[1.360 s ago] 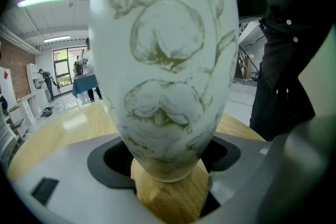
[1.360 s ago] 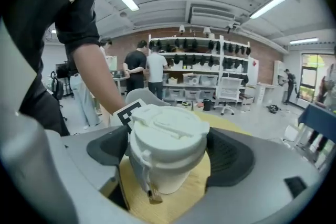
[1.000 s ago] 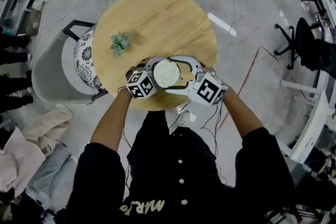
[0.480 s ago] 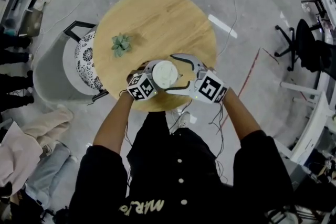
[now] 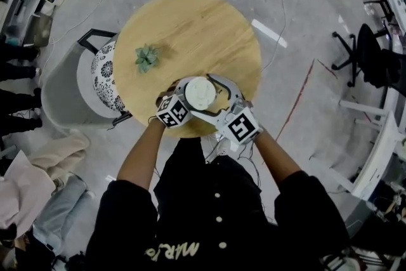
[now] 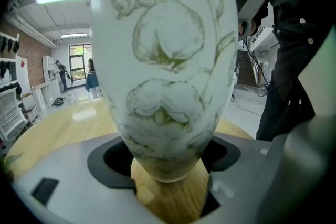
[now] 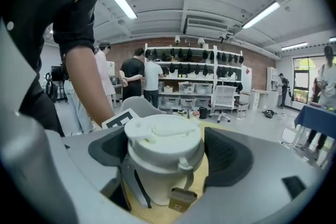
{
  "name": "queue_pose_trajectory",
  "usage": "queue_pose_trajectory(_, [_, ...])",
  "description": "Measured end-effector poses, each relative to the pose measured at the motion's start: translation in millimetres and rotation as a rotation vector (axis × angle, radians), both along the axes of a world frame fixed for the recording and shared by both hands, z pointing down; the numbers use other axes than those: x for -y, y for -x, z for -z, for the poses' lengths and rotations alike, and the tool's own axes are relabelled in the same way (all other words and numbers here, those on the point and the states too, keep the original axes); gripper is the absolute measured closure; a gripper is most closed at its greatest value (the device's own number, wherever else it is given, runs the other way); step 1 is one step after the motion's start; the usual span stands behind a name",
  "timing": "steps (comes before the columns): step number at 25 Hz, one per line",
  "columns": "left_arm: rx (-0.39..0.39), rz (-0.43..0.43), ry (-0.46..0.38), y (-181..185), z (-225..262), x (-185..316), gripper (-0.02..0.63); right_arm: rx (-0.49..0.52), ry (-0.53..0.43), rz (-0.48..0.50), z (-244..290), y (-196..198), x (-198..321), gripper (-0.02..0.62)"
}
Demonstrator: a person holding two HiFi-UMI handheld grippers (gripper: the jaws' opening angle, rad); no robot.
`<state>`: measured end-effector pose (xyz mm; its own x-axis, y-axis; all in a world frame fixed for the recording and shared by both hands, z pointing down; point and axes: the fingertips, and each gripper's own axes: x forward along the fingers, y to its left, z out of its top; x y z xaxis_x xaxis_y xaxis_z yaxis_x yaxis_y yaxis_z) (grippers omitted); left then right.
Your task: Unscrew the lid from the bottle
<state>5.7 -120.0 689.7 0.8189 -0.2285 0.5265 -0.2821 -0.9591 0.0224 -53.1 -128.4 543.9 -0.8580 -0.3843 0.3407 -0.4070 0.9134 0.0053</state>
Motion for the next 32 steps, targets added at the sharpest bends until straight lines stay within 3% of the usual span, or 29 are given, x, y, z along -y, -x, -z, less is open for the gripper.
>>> queue_pose_trajectory(5, [0.009,-0.064,-0.028,-2,-1,-1,0.245,-0.042,0.002,0.386,-1,-3,-10,0.15])
queue_pose_trajectory(7, [0.008,-0.064,-0.023,-3,-1,0,0.245,-0.101,0.025,0.485,-4,-4,-10,0.15])
queue_pose_trajectory(9, [0.012,-0.057,-0.022,-3,-1,-1,0.244,-0.134,0.029,0.518,-5,-5,-13,0.149])
queue_pose_trajectory(11, [0.017,-0.052,-0.026,-3,-1,-2,0.245,-0.133,0.032,0.47,-6,-5,-14,0.148])
queue_pose_trajectory(15, [0.009,-0.05,-0.031,-2,1,-3,0.245,-0.037,0.028,0.182,4,-9,-2,0.065])
queue_pose_trajectory(17, [0.009,-0.053,-0.033,-3,0,-4,0.245,0.012,0.033,0.074,11,-11,-3,0.063])
queue_pose_trajectory(23, [-0.01,-0.043,-0.02,-4,7,-2,0.245,0.024,0.023,-0.171,4,-8,6,0.066])
queue_pose_trajectory(28, [-0.011,-0.039,-0.015,-3,4,-1,0.245,-0.006,-0.027,-0.131,-4,0,3,0.127])
queue_pose_trajectory(32, [-0.009,-0.044,-0.024,-3,2,-1,0.245,0.014,-0.014,0.074,-2,5,-2,0.132])
